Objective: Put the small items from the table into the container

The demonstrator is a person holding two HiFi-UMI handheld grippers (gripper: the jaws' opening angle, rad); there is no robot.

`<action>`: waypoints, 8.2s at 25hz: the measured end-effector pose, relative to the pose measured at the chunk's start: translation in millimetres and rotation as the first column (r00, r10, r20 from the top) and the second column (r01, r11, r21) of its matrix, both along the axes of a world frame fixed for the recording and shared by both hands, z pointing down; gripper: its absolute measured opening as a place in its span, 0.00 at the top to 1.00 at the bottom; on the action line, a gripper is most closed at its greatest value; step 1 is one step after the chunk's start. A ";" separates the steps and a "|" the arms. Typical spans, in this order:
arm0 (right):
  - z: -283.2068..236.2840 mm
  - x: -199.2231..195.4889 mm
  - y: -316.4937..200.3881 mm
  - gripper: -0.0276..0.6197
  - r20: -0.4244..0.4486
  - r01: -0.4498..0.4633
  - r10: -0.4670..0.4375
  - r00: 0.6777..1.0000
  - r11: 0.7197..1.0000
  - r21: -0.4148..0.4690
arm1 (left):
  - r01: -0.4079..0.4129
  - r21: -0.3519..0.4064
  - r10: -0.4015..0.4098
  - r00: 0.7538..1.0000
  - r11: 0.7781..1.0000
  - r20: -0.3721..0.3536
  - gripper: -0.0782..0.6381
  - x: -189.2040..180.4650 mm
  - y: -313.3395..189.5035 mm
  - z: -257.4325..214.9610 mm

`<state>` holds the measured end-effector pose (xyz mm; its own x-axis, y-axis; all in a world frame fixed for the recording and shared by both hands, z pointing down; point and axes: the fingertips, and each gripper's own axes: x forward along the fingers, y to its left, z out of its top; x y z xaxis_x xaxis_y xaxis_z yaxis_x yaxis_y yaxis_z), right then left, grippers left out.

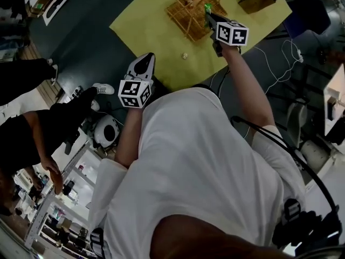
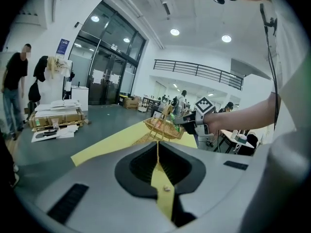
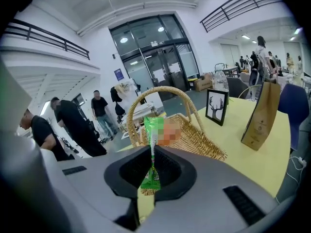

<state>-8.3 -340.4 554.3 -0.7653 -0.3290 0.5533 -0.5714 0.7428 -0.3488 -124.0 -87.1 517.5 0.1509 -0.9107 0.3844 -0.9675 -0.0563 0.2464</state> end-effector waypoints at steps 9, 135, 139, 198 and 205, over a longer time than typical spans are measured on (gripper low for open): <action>14.1 -8.5 0.5 0.91 -0.060 0.003 -0.005 0.998 0.999 -0.035 | 0.037 -0.017 -0.037 0.999 0.999 0.000 0.88 -3.0 24.2 -1.6; 20.9 8.8 -3.2 0.71 -0.315 0.197 -0.090 0.945 0.923 0.329 | -0.007 0.002 0.007 1.000 1.000 0.016 0.88 5.9 12.2 -22.6; 20.3 12.8 -7.4 0.67 -0.315 0.190 -0.083 0.946 0.926 0.326 | -0.007 0.006 0.007 1.000 1.000 0.010 0.88 9.1 9.7 -21.7; -101.6 57.5 221.6 0.94 0.161 -0.245 0.209 0.965 0.935 0.255 | -0.436 0.156 0.440 0.898 0.886 0.011 0.88 -6.0 1.7 -45.2; -106.3 99.9 243.6 0.94 0.192 -0.261 0.214 0.958 0.928 0.267 | -0.420 0.157 0.420 0.907 0.894 0.038 0.88 25.4 22.3 -45.5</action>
